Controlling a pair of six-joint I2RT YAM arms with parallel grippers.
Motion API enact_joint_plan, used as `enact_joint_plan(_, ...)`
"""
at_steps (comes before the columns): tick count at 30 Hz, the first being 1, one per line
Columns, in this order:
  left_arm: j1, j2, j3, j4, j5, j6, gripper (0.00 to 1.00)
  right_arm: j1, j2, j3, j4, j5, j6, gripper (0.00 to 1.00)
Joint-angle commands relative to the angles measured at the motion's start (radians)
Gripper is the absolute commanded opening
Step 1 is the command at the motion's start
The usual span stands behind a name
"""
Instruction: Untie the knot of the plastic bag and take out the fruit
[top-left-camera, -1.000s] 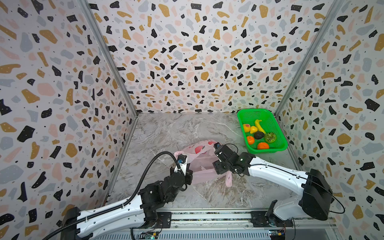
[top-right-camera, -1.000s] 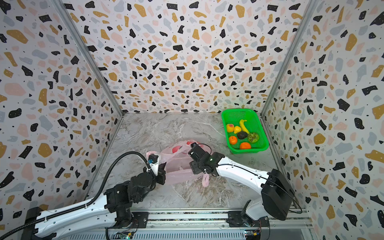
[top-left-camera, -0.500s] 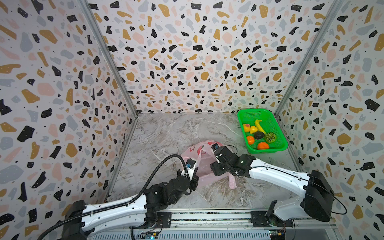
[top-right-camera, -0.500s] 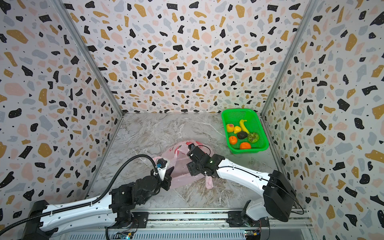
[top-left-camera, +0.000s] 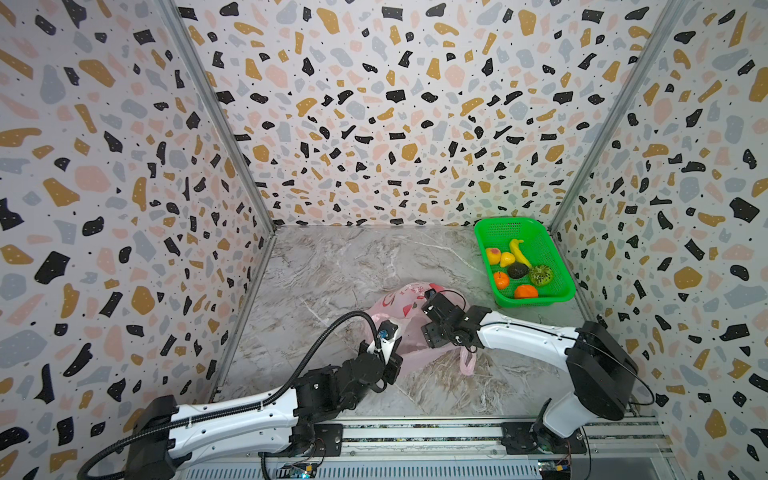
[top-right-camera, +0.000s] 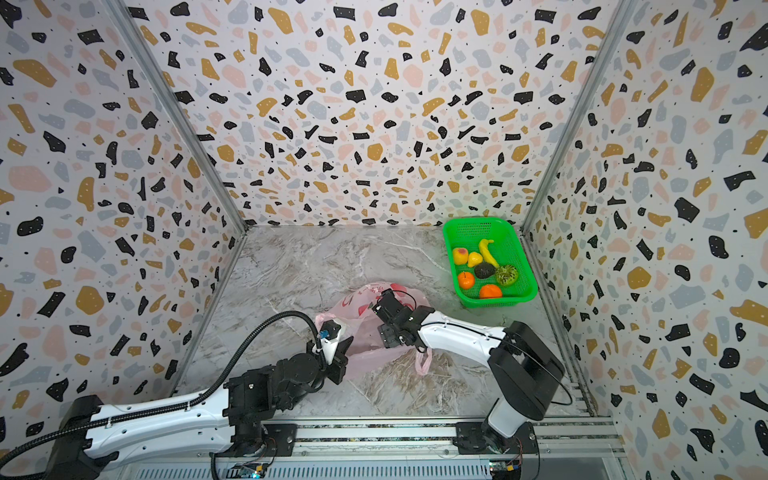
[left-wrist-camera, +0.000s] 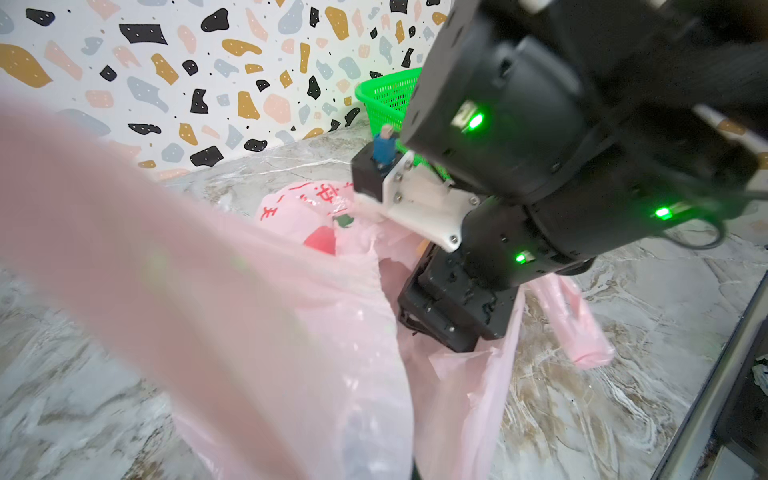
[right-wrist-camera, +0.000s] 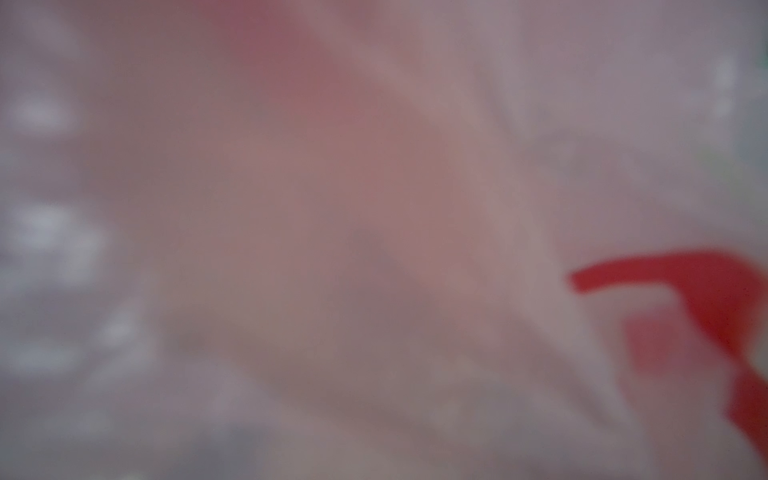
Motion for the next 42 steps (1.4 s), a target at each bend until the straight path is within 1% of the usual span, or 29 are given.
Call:
enact_joint_plan(1,-0.005,0.001,-0.012,0.018,-0.01,0.011,0.0,-0.006,-0.087,-0.044,-0.115,0.065,0.063,0.84)
enact_joint_plan(6,-0.008,0.011,-0.014,0.008,-0.002,0.018,0.0,-0.038,-0.13,-0.104,-0.083,0.098,0.063,0.87)
enact_joint_plan(9,-0.011,0.006,-0.017,-0.003,0.001,0.022,0.0,-0.077,-0.139,-0.1,-0.057,0.09,0.042,0.88)
enact_joint_plan(13,-0.011,-0.014,-0.02,-0.023,-0.008,0.011,0.0,-0.084,-0.156,-0.09,0.003,0.059,-0.006,0.88)
enact_joint_plan(14,-0.011,-0.018,-0.013,-0.03,-0.012,0.009,0.06,-0.08,-0.162,-0.086,0.021,0.043,-0.028,0.88)
enact_joint_plan(17,-0.011,-0.028,0.032,-0.077,-0.035,0.003,0.39,-0.064,-0.176,-0.062,0.036,-0.011,-0.077,0.88)
enact_joint_plan(19,-0.011,-0.039,0.075,-0.111,-0.045,0.009,0.55,-0.063,-0.183,-0.042,0.021,-0.056,-0.091,0.88)
enact_joint_plan(22,-0.011,-0.054,0.149,-0.178,-0.047,0.018,0.76,-0.06,-0.19,-0.021,-0.011,-0.118,-0.094,0.88)
enact_joint_plan(24,-0.011,-0.063,0.202,-0.232,-0.047,0.03,0.82,-0.054,-0.2,-0.018,-0.023,-0.145,-0.09,0.88)
enact_joint_plan(29,-0.011,-0.078,0.353,-0.338,-0.046,0.079,0.86,-0.048,-0.24,-0.014,-0.041,-0.242,-0.082,0.88)
enact_joint_plan(34,-0.011,0.017,0.523,-0.421,0.009,0.154,0.88,-0.047,-0.302,-0.003,-0.061,-0.334,-0.053,0.88)
enact_joint_plan(36,-0.004,0.087,0.594,-0.451,0.065,0.195,0.89,-0.047,-0.329,-0.005,-0.068,-0.358,-0.03,0.88)
enact_joint_plan(38,0.026,0.161,0.666,-0.485,0.158,0.225,0.89,-0.047,-0.365,-0.009,-0.074,-0.386,-0.005,0.88)
enact_joint_plan(39,0.039,0.187,0.689,-0.493,0.192,0.229,0.89,-0.046,-0.383,-0.007,-0.081,-0.395,0.006,0.88)
enact_joint_plan(40,0.062,0.21,0.704,-0.495,0.25,0.241,0.89,-0.047,-0.404,-0.002,-0.092,-0.406,0.015,0.88)
enact_joint_plan(42,0.092,0.252,0.723,-0.508,0.313,0.259,0.89,-0.047,-0.44,0.014,-0.126,-0.416,0.033,0.88)
